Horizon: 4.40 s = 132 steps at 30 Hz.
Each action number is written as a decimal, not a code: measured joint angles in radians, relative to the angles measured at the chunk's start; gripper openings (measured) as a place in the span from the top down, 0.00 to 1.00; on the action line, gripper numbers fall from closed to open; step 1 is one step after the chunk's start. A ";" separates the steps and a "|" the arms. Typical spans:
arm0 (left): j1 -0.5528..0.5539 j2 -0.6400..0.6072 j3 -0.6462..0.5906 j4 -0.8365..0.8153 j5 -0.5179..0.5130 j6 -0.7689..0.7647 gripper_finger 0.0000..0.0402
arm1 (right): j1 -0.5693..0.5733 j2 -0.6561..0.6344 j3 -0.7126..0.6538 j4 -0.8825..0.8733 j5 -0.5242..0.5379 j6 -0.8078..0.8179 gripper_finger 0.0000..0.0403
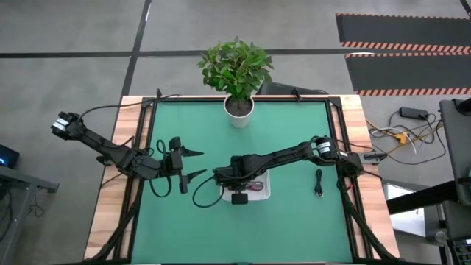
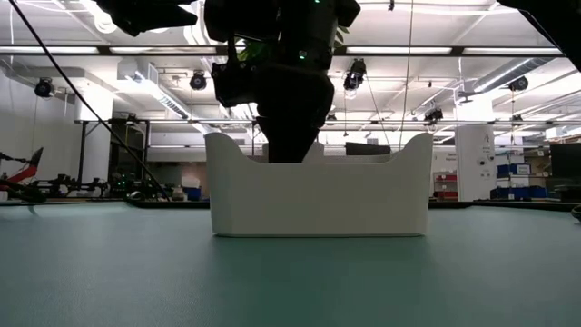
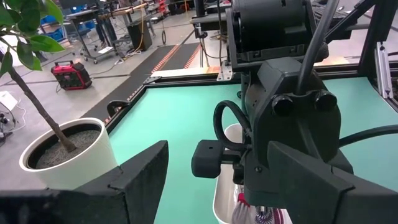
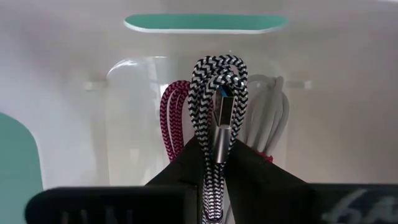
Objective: Pick and place USB-C Cables
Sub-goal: Put the white striped charger cable into the white bin, then put the black charger cable into the white bin
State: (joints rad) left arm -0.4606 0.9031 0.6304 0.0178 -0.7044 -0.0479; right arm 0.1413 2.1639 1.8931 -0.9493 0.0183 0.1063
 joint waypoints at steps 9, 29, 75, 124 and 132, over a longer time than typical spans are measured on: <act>0.000 0.000 0.000 0.000 0.000 -0.001 0.36 | 0.000 0.000 0.000 0.006 0.000 0.006 0.73; 0.000 0.000 0.000 0.001 0.001 -0.026 0.36 | 0.039 -0.110 0.062 -0.094 0.003 0.086 0.67; 0.000 0.000 0.000 0.000 -0.002 0.009 0.36 | 0.100 -1.014 -1.271 -0.067 -0.236 1.386 0.58; 0.001 0.004 0.000 0.018 -0.008 0.063 0.36 | 0.103 -0.964 -1.137 0.366 0.334 0.983 0.92; 0.001 0.006 0.000 0.019 -0.008 0.063 0.36 | 0.103 -0.962 -1.160 0.579 0.549 0.772 0.92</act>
State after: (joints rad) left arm -0.4594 0.9086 0.6308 0.0364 -0.7124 0.0151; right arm 0.2443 1.2015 0.7330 -0.3702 0.5674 0.8787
